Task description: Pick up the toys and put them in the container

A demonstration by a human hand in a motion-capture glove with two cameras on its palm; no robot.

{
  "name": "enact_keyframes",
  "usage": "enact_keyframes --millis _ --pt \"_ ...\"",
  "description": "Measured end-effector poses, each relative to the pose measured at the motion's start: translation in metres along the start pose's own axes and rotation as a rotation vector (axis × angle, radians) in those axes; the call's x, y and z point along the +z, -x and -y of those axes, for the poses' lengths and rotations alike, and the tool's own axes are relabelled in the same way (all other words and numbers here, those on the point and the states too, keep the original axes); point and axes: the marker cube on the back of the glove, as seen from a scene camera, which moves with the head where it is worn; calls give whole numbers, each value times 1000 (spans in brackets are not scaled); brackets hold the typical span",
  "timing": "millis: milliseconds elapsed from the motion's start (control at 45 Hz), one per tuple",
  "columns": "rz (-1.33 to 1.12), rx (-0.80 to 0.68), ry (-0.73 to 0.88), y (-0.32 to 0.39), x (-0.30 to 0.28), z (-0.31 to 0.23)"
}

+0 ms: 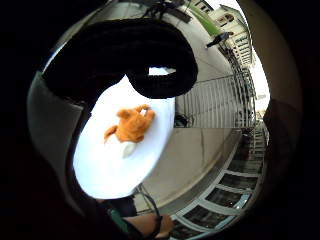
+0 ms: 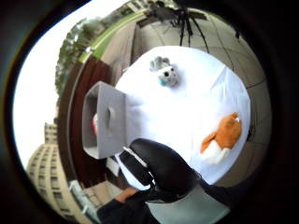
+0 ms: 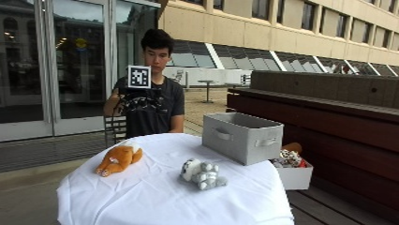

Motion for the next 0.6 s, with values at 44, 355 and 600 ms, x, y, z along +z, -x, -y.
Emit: enact_keyframes --millis 44,355,600 --pt "-10 32 6 -11 19 -1" --pt "35 129 198 -64 154 -35" --pt "75 127 476 -64 187 -68"
